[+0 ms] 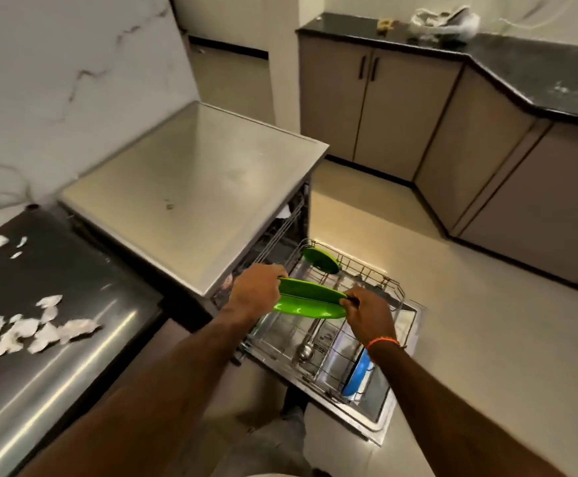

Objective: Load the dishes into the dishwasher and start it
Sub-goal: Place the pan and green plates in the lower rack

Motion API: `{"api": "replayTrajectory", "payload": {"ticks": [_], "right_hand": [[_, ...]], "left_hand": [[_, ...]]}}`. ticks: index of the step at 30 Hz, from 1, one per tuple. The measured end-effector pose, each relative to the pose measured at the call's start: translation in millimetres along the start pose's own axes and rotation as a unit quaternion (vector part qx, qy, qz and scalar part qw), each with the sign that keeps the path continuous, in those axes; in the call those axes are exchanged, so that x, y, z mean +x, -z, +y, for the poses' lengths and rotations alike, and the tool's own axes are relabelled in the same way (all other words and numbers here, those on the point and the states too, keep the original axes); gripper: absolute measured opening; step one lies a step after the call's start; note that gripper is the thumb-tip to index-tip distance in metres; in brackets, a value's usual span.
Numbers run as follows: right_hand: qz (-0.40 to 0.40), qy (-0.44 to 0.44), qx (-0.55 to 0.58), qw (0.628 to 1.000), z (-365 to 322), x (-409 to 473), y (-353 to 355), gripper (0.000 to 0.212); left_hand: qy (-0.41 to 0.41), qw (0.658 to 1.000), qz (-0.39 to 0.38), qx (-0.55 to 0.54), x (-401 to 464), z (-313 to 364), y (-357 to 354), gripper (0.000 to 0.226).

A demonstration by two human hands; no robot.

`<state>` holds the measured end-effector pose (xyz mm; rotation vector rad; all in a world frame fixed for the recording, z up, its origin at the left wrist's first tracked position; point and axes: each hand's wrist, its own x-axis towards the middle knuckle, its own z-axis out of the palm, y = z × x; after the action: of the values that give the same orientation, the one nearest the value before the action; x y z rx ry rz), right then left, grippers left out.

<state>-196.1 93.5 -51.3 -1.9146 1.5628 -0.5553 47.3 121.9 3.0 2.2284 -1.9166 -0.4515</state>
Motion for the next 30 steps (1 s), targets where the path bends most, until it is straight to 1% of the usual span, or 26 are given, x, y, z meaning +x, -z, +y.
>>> {"api": "replayTrajectory", "payload": {"ticks": [3, 5, 7, 9, 11, 13, 18, 21, 23, 27, 30], "right_hand": [[0.015, -0.019, -0.017, 1.0, 19, 30, -5, 0.014], [0.011, -0.021, -0.036, 0.999, 33, 51, -15, 0.017], [0.001, -0.04, -0.046, 0.998, 54, 81, -34, 0.019], [-0.003, -0.059, -0.047, 0.997, 80, 113, -59, 0.019], [-0.003, -0.086, -0.044, 0.995, 108, 143, -86, 0.018], [0.002, -0.109, -0.039, 0.993, 143, 174, -120, 0.017], [-0.008, -0.135, -0.042, 0.99, 216, 244, -202, 0.017], [-0.007, -0.146, -0.045, 0.988, 241, 280, -242, 0.016], [0.0, -0.151, -0.049, 0.987, 257, 301, -265, 0.016], [0.005, -0.158, -0.041, 0.987, 284, 320, -296, 0.019], [-0.013, -0.163, -0.032, 0.986, 299, 320, -313, 0.02]], "left_hand": [[-0.031, 0.999, -0.034, -0.003, 53, 0, -25, 0.031], [-0.05, 0.998, -0.039, 0.001, 83, -2, -47, 0.031], [-0.061, 0.997, -0.037, -0.024, 120, -8, -80, 0.03], [-0.042, 0.997, -0.02, -0.067, 156, -16, -125, 0.027], [0.001, 0.993, 0.007, -0.119, 188, -26, -174, 0.024], [0.029, 0.991, 0.019, -0.128, 221, -35, -224, 0.02], [-0.008, 0.994, 0.014, -0.108, 307, -70, -314, 0.016], [-0.005, 0.991, 0.024, -0.131, 349, -93, -347, 0.014], [-0.023, 0.991, 0.027, -0.132, 370, -105, -366, 0.015], [-0.025, 0.992, -0.005, -0.121, 397, -119, -397, 0.018], [-0.021, 0.992, -0.029, -0.119, 403, -130, -417, 0.02]]}}
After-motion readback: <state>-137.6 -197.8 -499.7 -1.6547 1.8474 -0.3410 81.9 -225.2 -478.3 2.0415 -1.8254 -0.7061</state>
